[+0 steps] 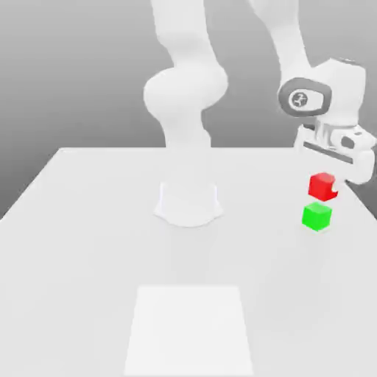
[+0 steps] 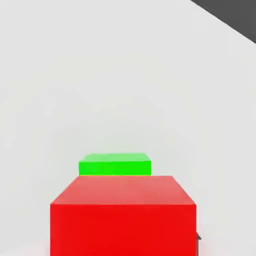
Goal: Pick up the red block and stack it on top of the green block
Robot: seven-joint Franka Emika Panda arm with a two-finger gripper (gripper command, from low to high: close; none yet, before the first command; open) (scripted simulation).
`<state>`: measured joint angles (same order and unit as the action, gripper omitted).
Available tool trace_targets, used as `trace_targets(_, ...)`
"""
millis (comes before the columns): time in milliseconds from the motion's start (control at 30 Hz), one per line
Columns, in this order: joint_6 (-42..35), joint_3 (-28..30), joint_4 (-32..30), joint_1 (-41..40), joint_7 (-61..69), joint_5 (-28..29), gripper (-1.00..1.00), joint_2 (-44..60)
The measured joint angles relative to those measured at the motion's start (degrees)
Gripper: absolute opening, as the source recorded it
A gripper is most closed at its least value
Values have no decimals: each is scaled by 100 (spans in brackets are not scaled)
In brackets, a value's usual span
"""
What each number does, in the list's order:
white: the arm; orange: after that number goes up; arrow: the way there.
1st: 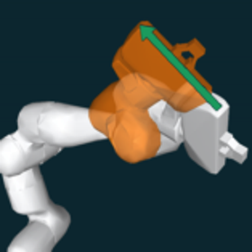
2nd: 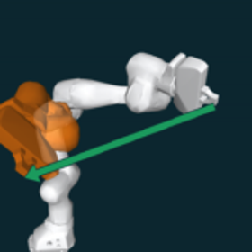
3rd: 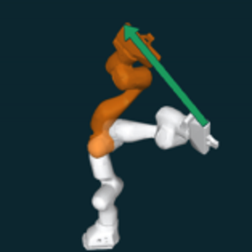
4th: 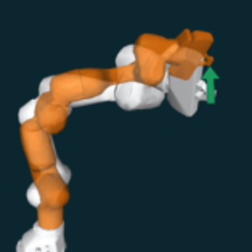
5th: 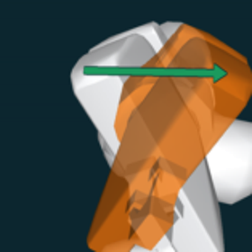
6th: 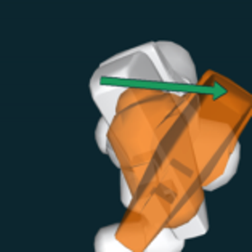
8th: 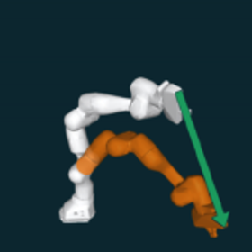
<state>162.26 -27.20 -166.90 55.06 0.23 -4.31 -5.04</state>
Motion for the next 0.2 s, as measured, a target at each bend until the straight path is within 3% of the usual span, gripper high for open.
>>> trace_targets(133, 538, 108, -11, -98, -520, 751, -100, 583)
trace_targets(167, 609, 137, -13, -116, -598, 863, 100, 662)
trace_targets(200, 609, 136, -13, -117, -598, 864, 100, 662)
